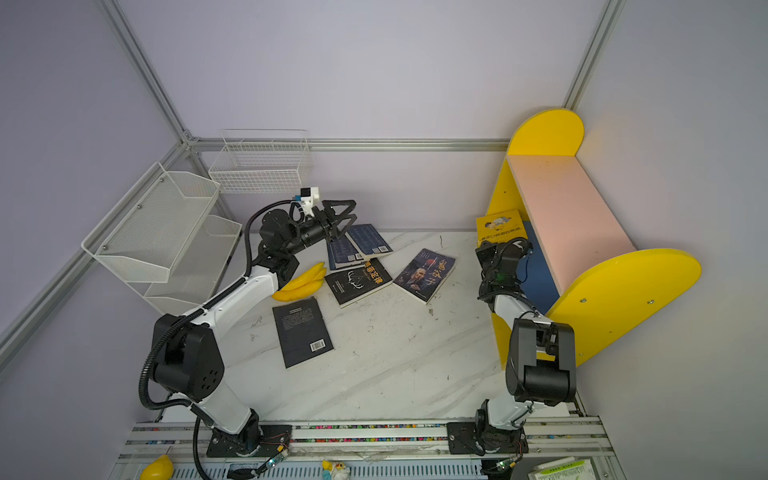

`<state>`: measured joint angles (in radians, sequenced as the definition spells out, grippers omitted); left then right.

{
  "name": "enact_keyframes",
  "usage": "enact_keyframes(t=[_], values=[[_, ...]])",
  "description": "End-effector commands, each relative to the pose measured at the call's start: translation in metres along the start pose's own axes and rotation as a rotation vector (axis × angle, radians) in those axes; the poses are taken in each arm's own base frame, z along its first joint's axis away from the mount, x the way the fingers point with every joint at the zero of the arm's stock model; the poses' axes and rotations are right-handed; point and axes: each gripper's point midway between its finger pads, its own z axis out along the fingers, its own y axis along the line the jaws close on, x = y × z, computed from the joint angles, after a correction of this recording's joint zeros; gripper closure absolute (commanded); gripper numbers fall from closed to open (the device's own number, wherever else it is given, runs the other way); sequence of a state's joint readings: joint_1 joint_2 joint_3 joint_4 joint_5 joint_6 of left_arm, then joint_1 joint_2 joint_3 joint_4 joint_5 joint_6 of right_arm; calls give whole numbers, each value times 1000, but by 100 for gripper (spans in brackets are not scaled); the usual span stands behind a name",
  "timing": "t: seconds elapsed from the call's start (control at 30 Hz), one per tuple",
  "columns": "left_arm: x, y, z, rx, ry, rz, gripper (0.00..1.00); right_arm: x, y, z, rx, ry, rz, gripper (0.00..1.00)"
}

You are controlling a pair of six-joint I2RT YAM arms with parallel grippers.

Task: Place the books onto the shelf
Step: 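Set the yellow book upright on the blue shelf with the right gripper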

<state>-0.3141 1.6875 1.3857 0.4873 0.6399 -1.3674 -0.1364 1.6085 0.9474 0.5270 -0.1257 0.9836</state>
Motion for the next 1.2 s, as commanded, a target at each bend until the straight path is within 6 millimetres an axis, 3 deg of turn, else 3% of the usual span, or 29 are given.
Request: enact_keyframes(t=[0.0,0.1,0.3,0.57,0.67,1.0,1.17], values=[[-2,14,-4,-14,12,39,29,-39,37,2,-128,-77,12,84],[-6,20,-1,-20,17,39,29,-50,28,2,-108,-117,27,86],[-8,31,6,-11,25,5,29,-54,18,10,-89,-116,45,87],[-8,39,8,0,27,-22,29,-67,5,-39,-96,-275,139,92],[-7,38,10,14,41,-28,29,-74,12,-49,-119,-311,129,92],[-2,37,4,20,44,-37,29,-63,7,-5,-90,-171,114,91],[2,39,-1,14,38,-42,29,-58,22,-10,-112,-109,62,91]])
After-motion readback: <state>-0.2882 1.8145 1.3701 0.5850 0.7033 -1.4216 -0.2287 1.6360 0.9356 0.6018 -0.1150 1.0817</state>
